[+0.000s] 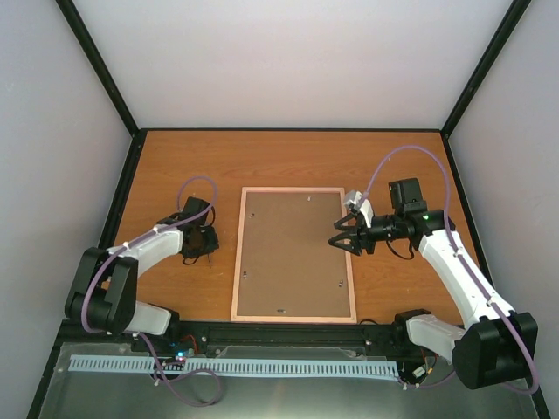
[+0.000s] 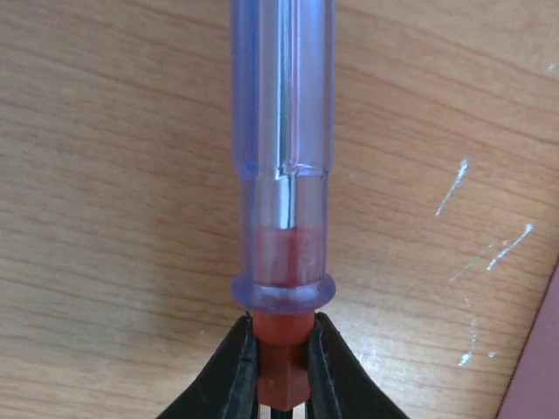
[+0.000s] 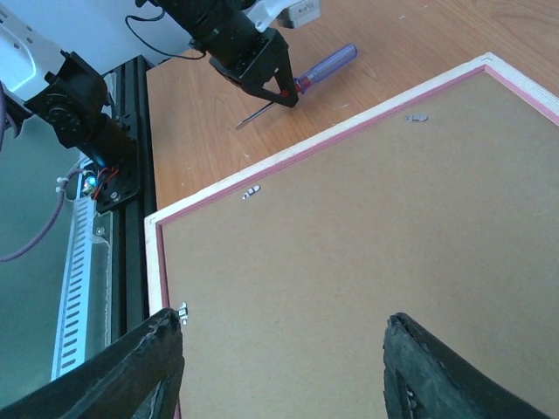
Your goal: Take the photo out of the frame
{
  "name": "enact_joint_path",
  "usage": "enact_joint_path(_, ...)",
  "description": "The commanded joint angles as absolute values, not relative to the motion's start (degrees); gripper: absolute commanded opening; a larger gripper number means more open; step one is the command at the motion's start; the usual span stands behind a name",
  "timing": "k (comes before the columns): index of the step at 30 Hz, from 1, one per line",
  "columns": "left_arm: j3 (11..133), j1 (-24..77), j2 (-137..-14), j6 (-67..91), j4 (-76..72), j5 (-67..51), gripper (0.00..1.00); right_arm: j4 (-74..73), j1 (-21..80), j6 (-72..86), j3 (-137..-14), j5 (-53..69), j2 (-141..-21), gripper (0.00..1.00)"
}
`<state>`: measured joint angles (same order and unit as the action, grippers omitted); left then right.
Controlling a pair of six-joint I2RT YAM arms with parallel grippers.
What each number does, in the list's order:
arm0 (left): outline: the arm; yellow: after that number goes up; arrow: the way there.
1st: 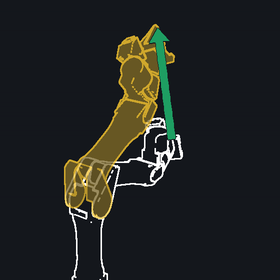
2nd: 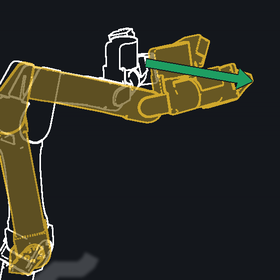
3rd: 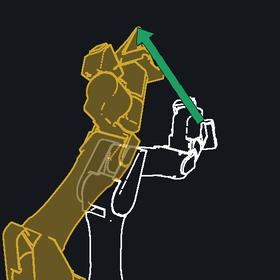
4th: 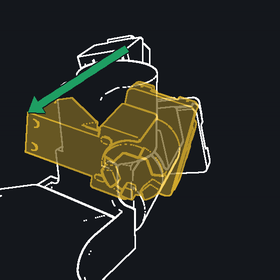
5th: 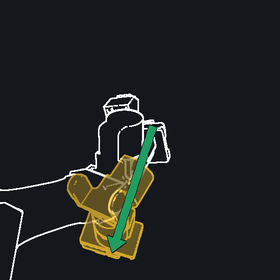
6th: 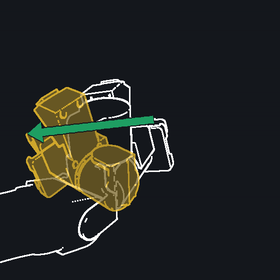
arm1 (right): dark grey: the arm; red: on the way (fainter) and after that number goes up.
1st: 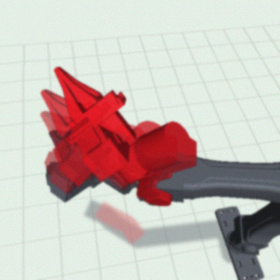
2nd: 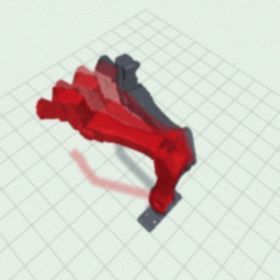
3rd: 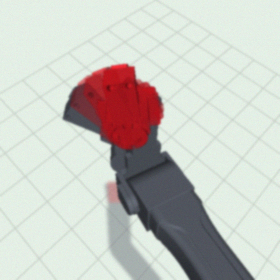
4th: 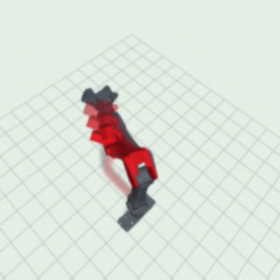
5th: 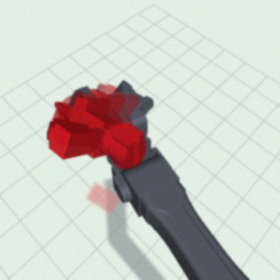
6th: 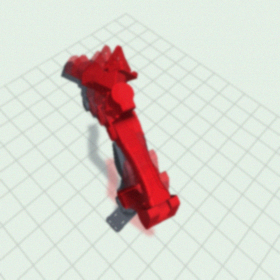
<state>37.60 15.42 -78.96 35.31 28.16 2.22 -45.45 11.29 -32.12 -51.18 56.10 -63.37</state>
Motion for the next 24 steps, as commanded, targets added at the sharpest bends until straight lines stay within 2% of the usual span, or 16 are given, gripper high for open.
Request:
enact_joint_path(1,38.1,14.9,-80.7,36.9,26.2,2.9,0.02,-45.5,11.5,-34.0,-50.4,56.0,-63.8,0.6)
enact_joint_path(4,38.4,14.8,-81.2,36.8,26.6,3.1,0.05,-45.8,11.6,-34.8,-50.0,55.5,-63.7,0.6)
enact_joint_path(6,38.5,14.8,-80.8,37.1,27.3,1.8,0.15,-45.7,12.8,-35.3,-50.0,54.3,-63.5,0.59)
enact_joint_path(8,38.0,14.8,-79.5,37.7,27.4,0.1,0.25,-45.8,16.1,-36.5,-50.3,50.6,-63.0,0.58)
enact_joint_path(12,38.5,14.8,-78.7,37.3,28.9,0.8,0.33,-48.3,26.0,-41.7,-49.4,39.7,-61.8,0.57)
enact_joint_path(19,42.4,14.8,-75.1,34.6,31.1,1.5,0.44,-53.3,45.0,-43.4,-47.0,23.1,-63.9,0.58)
enact_joint_path(24,45.5,16.1,-68.6,27.8,30.7,-7.5,0.43,-51.0,58.3,-40.8,-42.5,12.2,-67.8,0.61)
